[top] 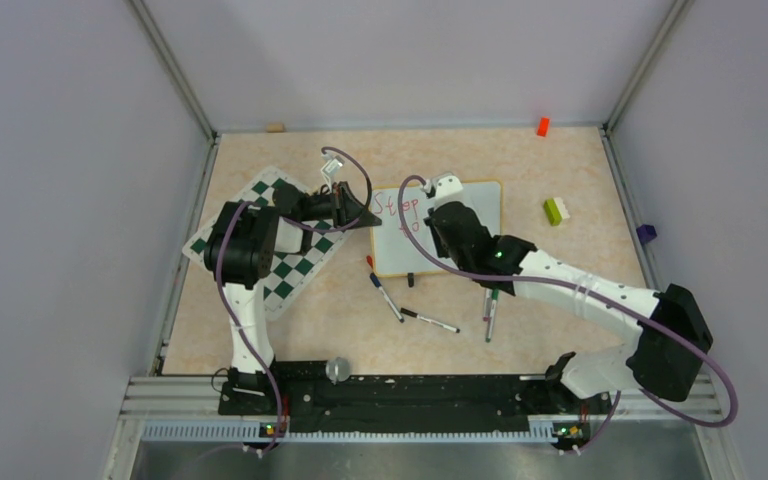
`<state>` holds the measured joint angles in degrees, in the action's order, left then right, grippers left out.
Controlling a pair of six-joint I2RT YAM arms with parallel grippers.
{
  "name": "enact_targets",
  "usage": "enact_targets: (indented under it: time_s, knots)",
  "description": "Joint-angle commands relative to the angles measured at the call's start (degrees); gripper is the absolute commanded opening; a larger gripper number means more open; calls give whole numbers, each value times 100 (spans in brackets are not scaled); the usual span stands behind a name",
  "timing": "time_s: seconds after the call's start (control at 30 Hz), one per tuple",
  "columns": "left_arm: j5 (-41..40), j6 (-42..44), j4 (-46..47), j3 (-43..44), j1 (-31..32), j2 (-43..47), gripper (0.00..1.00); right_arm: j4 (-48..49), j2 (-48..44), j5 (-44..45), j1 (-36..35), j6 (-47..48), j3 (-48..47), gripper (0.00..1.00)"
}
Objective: Write a sentence on the whiteboard
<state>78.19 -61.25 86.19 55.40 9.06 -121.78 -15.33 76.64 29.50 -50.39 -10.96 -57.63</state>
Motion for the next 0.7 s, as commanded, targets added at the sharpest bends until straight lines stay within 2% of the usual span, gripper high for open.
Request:
enact_targets:
  time_s: [0.0, 0.37, 0.67]
  knots:
    - [34, -88, 662, 121, 34, 164, 0, 294, -186, 36, 76, -86, -17, 0]
    - [38, -88, 662, 116, 34, 166, 0, 253, 78, -423, 174, -86, -234, 0]
    - [46, -97, 662, 129, 34, 155, 0, 260, 230, -465, 181, -78, -310, 0]
